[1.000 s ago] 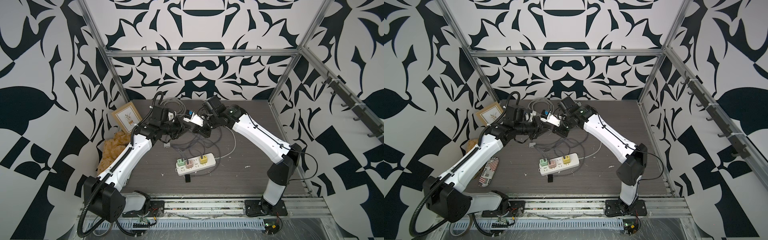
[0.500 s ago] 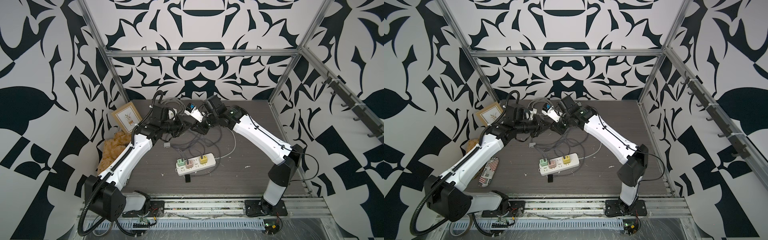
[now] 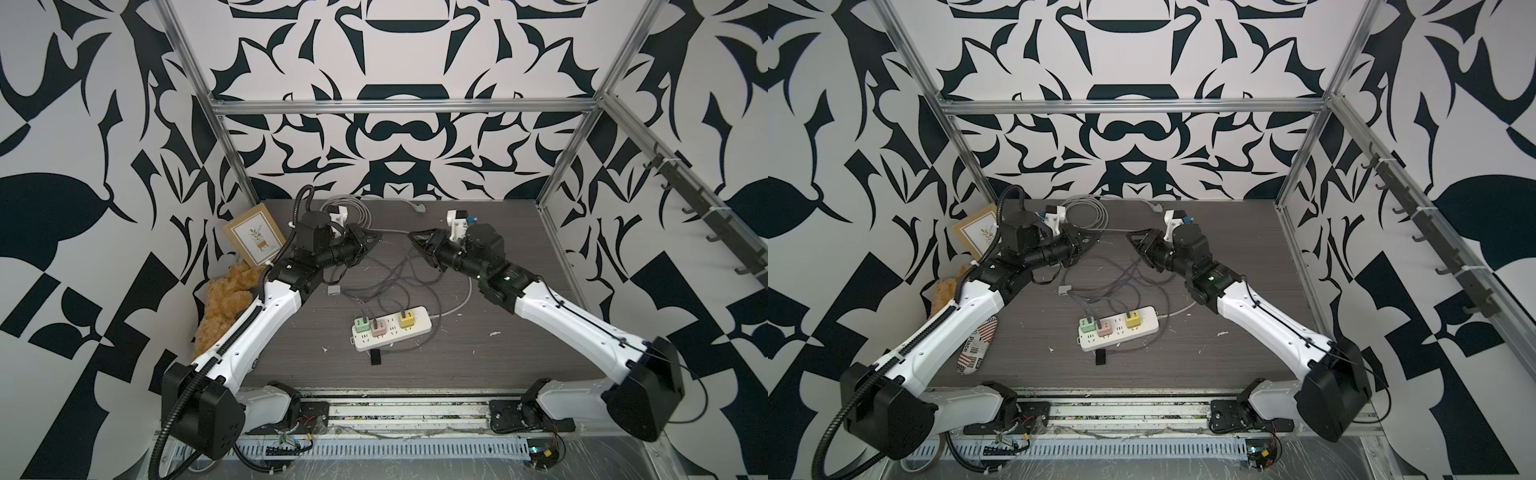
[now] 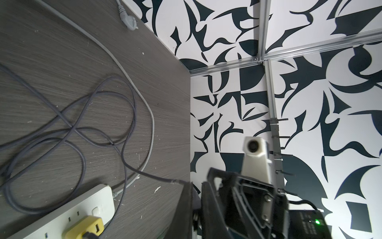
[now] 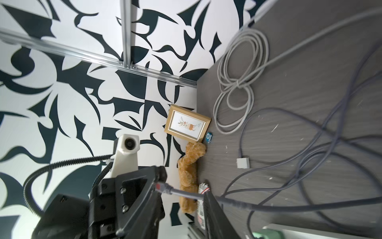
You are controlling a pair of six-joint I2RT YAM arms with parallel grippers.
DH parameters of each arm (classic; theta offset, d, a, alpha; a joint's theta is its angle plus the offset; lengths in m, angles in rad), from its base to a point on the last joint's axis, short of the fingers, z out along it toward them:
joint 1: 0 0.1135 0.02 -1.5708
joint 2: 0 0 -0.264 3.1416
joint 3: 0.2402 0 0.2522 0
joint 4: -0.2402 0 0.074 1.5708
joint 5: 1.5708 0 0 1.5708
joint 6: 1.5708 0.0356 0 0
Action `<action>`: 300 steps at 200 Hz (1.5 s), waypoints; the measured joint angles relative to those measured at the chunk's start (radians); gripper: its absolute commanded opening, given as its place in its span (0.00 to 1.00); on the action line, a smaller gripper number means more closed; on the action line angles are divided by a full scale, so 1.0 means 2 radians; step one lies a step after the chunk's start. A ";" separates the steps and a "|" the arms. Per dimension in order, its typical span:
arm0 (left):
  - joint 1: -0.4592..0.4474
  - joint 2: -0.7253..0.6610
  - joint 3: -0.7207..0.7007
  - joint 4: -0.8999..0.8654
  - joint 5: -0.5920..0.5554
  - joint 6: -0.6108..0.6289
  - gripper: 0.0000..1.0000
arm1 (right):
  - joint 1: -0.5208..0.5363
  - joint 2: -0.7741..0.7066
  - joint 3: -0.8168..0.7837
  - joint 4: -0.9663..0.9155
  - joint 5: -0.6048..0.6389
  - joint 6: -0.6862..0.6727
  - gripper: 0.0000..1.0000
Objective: Charge mp3
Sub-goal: Pick up the charging cable from the center of the board.
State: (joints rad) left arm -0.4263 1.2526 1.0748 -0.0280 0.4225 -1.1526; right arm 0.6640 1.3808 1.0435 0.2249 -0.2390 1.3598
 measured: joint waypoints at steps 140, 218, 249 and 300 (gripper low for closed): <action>0.000 -0.010 -0.012 0.031 -0.034 0.001 0.00 | 0.032 -0.004 -0.067 0.167 0.035 0.154 0.43; 0.000 -0.001 -0.012 0.031 -0.044 0.000 0.00 | 0.126 0.005 -0.069 0.215 0.097 0.158 0.43; 0.000 0.001 -0.011 0.031 -0.044 0.001 0.00 | 0.127 0.066 -0.075 0.260 0.126 0.157 0.43; 0.000 0.000 -0.012 0.030 -0.046 0.000 0.00 | 0.124 0.101 -0.075 0.306 0.159 0.149 0.41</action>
State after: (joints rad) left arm -0.4255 1.2518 1.0515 0.0326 0.3309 -1.1519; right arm 0.9123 1.5826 0.8944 0.8371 0.0784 1.6581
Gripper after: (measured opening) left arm 0.076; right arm 0.411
